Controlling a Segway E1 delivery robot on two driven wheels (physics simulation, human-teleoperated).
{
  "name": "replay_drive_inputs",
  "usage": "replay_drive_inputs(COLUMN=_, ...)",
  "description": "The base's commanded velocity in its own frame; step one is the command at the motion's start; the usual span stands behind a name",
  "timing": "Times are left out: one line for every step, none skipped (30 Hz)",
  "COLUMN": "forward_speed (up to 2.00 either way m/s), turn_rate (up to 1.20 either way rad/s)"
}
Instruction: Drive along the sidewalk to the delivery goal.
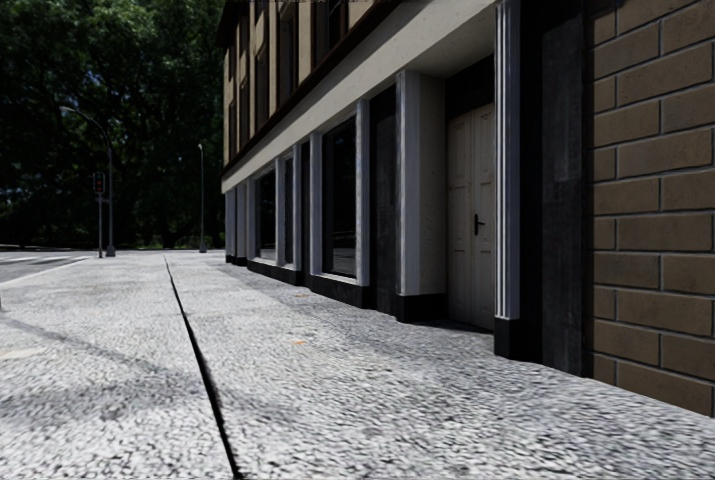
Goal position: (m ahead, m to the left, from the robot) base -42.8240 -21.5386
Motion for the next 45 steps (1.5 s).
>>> replay_drive_inputs(forward_speed=0.00, turn_rate=-0.61)
replay_drive_inputs(forward_speed=0.00, turn_rate=-0.61)
replay_drive_inputs(forward_speed=0.00, turn_rate=-0.61)
replay_drive_inputs(forward_speed=0.00, turn_rate=-0.61)
replay_drive_inputs(forward_speed=0.00, turn_rate=-0.61)
replay_drive_inputs(forward_speed=0.00, turn_rate=-0.61)
replay_drive_inputs(forward_speed=0.00, turn_rate=-0.61)
replay_drive_inputs(forward_speed=0.00, turn_rate=-0.61)
replay_drive_inputs(forward_speed=0.00, turn_rate=-0.61)
replay_drive_inputs(forward_speed=0.00, turn_rate=-0.61)
replay_drive_inputs(forward_speed=0.00, turn_rate=-0.61)
replay_drive_inputs(forward_speed=0.00, turn_rate=-0.61)
replay_drive_inputs(forward_speed=0.00, turn_rate=-0.63)
replay_drive_inputs(forward_speed=0.00, turn_rate=-0.65)
replay_drive_inputs(forward_speed=0.00, turn_rate=-0.65)
replay_drive_inputs(forward_speed=0.00, turn_rate=-0.65)
replay_drive_inputs(forward_speed=0.00, turn_rate=-0.65)
replay_drive_inputs(forward_speed=0.00, turn_rate=-0.65)
replay_drive_inputs(forward_speed=0.00, turn_rate=-0.65)
replay_drive_inputs(forward_speed=0.00, turn_rate=-0.65)
replay_drive_inputs(forward_speed=0.00, turn_rate=-0.65)
replay_drive_inputs(forward_speed=0.00, turn_rate=-0.65)
replay_drive_inputs(forward_speed=0.00, turn_rate=-0.65)
replay_drive_inputs(forward_speed=0.00, turn_rate=-0.65)
replay_drive_inputs(forward_speed=0.00, turn_rate=-0.65)
replay_drive_inputs(forward_speed=0.00, turn_rate=-0.65)
replay_drive_inputs(forward_speed=0.00, turn_rate=-0.65)
replay_drive_inputs(forward_speed=0.00, turn_rate=-0.65)
replay_drive_inputs(forward_speed=0.00, turn_rate=-0.65)
replay_drive_inputs(forward_speed=0.00, turn_rate=-0.65)
replay_drive_inputs(forward_speed=0.00, turn_rate=-0.65)
replay_drive_inputs(forward_speed=0.00, turn_rate=-0.65)
replay_drive_inputs(forward_speed=0.00, turn_rate=-0.65)
replay_drive_inputs(forward_speed=0.00, turn_rate=-0.65)
replay_drive_inputs(forward_speed=0.00, turn_rate=-0.65)
replay_drive_inputs(forward_speed=0.00, turn_rate=-0.65)
replay_drive_inputs(forward_speed=0.00, turn_rate=-0.65)
replay_drive_inputs(forward_speed=0.00, turn_rate=-0.65)
replay_drive_inputs(forward_speed=0.00, turn_rate=-0.65)
replay_drive_inputs(forward_speed=0.00, turn_rate=-0.65)
replay_drive_inputs(forward_speed=0.00, turn_rate=-0.65)
replay_drive_inputs(forward_speed=0.00, turn_rate=-0.65)
replay_drive_inputs(forward_speed=0.00, turn_rate=-0.65)
replay_drive_inputs(forward_speed=0.00, turn_rate=-0.65)
replay_drive_inputs(forward_speed=0.00, turn_rate=-0.65)
